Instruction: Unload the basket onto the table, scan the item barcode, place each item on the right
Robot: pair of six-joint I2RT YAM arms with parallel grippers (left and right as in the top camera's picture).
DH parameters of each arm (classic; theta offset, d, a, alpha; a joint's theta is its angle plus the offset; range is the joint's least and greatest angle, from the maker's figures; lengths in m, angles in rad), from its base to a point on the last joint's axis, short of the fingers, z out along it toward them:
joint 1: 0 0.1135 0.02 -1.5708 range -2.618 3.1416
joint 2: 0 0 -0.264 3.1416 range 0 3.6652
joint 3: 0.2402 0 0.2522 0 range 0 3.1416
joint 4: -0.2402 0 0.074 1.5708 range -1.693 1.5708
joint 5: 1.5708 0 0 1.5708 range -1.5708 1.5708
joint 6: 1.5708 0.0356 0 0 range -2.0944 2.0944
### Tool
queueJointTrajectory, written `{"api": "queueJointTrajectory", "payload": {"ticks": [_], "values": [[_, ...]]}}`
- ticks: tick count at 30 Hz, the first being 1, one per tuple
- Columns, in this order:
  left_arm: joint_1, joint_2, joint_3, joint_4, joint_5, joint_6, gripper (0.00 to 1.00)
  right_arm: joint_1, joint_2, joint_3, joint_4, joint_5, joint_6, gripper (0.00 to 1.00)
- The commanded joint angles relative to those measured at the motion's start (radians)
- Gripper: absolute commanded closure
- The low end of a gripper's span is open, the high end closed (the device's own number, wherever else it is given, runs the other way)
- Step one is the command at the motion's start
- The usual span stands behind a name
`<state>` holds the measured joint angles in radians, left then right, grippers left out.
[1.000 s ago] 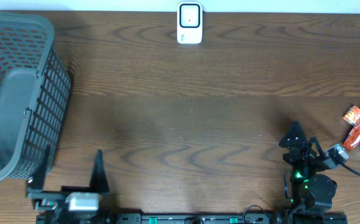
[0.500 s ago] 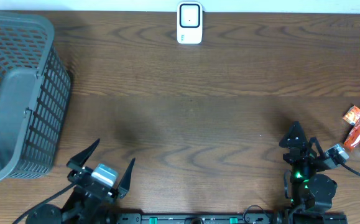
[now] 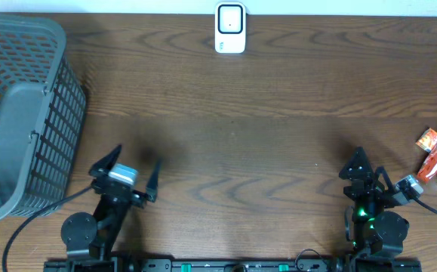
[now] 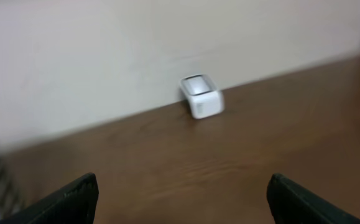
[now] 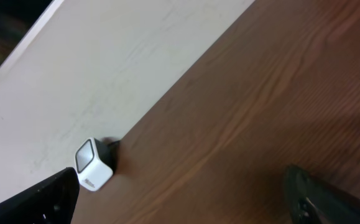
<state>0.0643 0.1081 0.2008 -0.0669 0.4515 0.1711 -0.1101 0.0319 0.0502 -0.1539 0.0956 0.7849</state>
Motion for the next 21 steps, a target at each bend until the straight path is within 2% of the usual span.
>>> {"api": "queueJointTrajectory", "payload": {"ticks": [1, 4, 13, 15, 21], "values": [[-0.003, -0.039, -0.042, 0.008, -0.232, -0.209, 0.13, -0.006, 0.001, -0.005, 0.0, 0.012, 0.003, 0.01], [-0.003, -0.111, -0.087, -0.008, -0.287, -0.205, 0.13, -0.006, 0.001, -0.005, 0.0, 0.012, 0.003, 0.0], [-0.003, -0.107, -0.197, 0.0, -0.386, -0.199, 0.13, -0.006, 0.001, -0.005, 0.0, 0.012, 0.003, 0.01], [-0.004, -0.107, -0.197, -0.002, -0.389, -0.166, 0.13, -0.006, 0.001, -0.005, 0.0, 0.012, 0.003, 0.01], [-0.004, -0.107, -0.197, 0.001, -0.389, -0.165, 0.13, -0.006, 0.001, -0.005, 0.0, 0.012, 0.003, 0.01]]}}
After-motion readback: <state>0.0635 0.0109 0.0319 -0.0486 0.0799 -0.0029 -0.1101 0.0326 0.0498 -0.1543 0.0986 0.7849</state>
